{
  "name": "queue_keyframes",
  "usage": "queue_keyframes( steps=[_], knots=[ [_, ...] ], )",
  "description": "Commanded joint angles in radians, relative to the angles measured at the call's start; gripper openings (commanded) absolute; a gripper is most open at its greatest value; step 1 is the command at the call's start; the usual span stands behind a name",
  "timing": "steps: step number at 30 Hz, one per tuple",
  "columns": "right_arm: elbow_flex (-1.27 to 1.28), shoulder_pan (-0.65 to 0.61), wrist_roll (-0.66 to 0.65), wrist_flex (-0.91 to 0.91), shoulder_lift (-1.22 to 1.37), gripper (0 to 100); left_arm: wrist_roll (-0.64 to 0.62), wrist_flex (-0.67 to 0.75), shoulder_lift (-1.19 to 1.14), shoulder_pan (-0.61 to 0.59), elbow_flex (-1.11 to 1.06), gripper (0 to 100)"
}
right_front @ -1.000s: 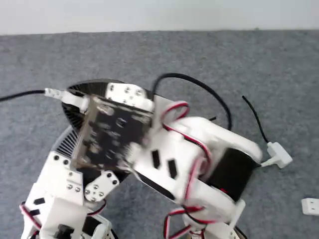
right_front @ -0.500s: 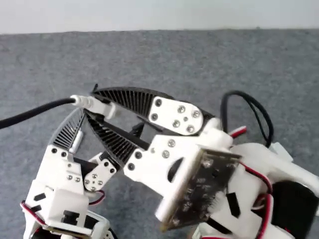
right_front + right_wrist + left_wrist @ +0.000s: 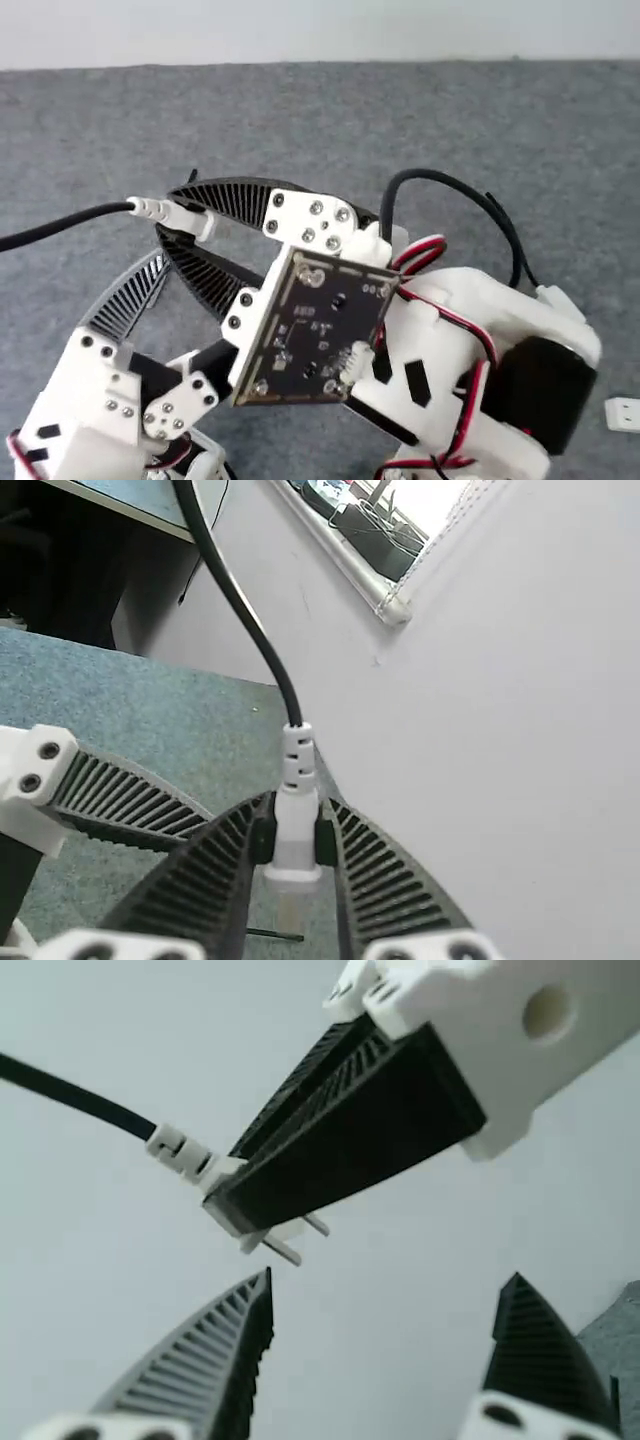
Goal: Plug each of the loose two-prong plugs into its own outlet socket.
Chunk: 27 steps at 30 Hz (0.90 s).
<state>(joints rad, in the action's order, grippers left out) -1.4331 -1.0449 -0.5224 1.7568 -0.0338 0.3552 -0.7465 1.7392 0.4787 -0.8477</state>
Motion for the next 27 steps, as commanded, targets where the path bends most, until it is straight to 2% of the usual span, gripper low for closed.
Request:
queue_keyframes(
  steps=[1,6,14,27],
  knots=[
    [-0.003,-0.008,-0.009,0.007,-0.018,0.8,-0.014,-0.008,0.035,0.035,0.047,35],
    [0.003,-0.012,-0.009,-0.01,-0.01,0.8,0.009,-0.006,0.081,0.084,0.015,35],
    [0.003,-0.165,-0.011,-0.001,-0.008,0.8,0.034,0.015,0.08,0.118,-0.088,35],
    [0.005,-0.114,-0.014,0.031,-0.007,0.8,0.034,0.044,0.08,0.114,-0.091,35]
  ],
)
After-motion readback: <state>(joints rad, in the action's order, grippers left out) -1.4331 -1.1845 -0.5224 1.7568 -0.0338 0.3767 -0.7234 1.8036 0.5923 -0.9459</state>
